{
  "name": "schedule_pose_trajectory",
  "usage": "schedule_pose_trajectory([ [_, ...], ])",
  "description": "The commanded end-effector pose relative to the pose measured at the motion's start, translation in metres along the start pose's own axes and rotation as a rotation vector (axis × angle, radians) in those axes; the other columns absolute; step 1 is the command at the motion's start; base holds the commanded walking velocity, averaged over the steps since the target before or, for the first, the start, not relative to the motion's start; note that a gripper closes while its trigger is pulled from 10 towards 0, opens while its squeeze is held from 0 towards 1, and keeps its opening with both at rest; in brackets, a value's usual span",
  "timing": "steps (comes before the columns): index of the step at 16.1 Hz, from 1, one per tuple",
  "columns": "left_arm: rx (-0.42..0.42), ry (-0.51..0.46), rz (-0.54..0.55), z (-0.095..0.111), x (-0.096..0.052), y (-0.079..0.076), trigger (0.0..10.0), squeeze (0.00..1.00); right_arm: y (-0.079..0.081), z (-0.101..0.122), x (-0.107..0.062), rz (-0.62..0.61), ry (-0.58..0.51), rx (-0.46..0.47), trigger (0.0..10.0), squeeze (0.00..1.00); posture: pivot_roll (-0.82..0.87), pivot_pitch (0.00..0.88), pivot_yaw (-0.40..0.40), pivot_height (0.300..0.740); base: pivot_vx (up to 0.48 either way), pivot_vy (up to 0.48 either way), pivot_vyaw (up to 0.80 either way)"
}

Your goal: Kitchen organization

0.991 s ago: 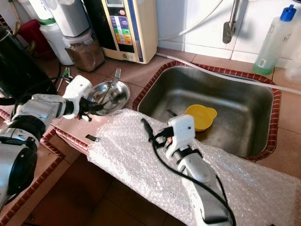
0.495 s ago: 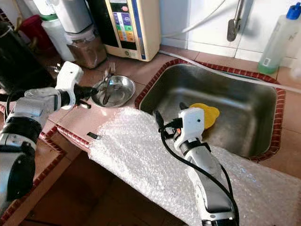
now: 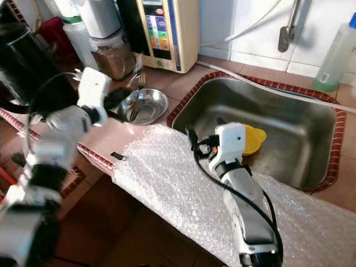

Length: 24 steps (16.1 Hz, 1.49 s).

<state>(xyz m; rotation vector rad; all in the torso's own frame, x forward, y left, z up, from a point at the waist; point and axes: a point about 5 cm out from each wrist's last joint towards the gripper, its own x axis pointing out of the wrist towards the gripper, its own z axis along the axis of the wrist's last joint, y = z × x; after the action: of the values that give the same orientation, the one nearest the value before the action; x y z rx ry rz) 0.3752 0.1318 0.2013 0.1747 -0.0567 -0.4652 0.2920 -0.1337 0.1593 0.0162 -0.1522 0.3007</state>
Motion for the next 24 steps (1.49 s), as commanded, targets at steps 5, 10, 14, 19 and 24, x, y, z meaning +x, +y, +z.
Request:
schedule_pose_trajectory([
  [5,0.123,-0.106,0.015,-0.017,-0.012,-0.051,0.0,0.00,-0.015,0.009,0.010,-0.106,-0.043,0.050,10.0,0.00,-0.13,0.049,0.125,0.740,0.000,0.000,0.00],
  [10,0.361,-0.169,-0.009,-0.036,-0.024,-0.075,0.0,0.00,-0.022,0.010,0.010,-0.107,-0.027,0.301,10.0,0.00,-0.14,0.058,0.122,0.740,0.000,0.000,0.00],
  [14,0.542,-0.225,-0.108,-0.045,-0.021,-0.105,0.0,0.00,-0.015,0.018,0.020,-0.008,-0.021,0.506,10.0,0.00,-0.14,0.056,0.119,0.740,0.000,0.000,0.00],
  [19,0.601,-0.254,-0.143,-0.049,-0.018,-0.118,0.0,0.00,-0.026,0.027,0.032,-0.025,-0.008,0.484,10.0,0.00,-0.15,0.055,0.111,0.740,0.000,0.000,0.00],
  [24,0.643,-0.268,-0.141,-0.052,-0.016,-0.121,0.0,0.00,-0.013,0.031,0.054,-0.011,0.069,0.413,0.0,0.00,-0.15,0.053,0.102,0.740,0.000,0.000,0.00],
])
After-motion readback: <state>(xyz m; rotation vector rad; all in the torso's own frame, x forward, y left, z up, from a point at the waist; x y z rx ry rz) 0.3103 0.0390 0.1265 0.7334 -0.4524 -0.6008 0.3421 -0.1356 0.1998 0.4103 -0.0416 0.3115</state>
